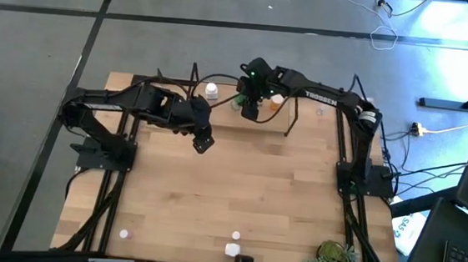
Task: Pick and place medicine bottles onto shelf by color
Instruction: Put the green pill bottle on the shelf
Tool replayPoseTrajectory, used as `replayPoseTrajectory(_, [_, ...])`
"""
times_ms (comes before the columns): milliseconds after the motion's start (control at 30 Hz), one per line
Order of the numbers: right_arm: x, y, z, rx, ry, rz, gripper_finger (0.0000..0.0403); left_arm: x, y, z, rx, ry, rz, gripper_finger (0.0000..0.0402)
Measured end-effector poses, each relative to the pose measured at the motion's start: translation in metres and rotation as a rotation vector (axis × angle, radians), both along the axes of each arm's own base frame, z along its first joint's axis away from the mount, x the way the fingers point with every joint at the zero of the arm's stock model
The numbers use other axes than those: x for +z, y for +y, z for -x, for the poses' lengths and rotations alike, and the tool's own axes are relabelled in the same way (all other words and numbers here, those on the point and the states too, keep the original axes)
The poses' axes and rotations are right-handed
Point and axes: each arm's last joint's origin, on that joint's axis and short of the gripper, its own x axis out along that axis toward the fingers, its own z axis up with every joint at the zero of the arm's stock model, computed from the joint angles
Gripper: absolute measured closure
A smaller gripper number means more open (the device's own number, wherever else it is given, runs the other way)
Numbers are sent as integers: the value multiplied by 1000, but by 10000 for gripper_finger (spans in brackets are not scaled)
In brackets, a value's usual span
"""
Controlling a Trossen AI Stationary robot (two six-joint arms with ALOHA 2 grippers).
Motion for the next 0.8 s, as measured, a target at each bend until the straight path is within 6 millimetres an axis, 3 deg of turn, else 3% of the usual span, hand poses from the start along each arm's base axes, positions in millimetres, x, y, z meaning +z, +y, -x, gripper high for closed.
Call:
replayPoseTrajectory(467, [-13, -8, -6, -11, 0, 2, 192, 0, 0, 0, 0, -1, 0, 126])
replayPoseTrajectory(800, [-20, -3, 3, -13, 110, -59, 192, 0, 0, 0, 0, -1, 1, 126])
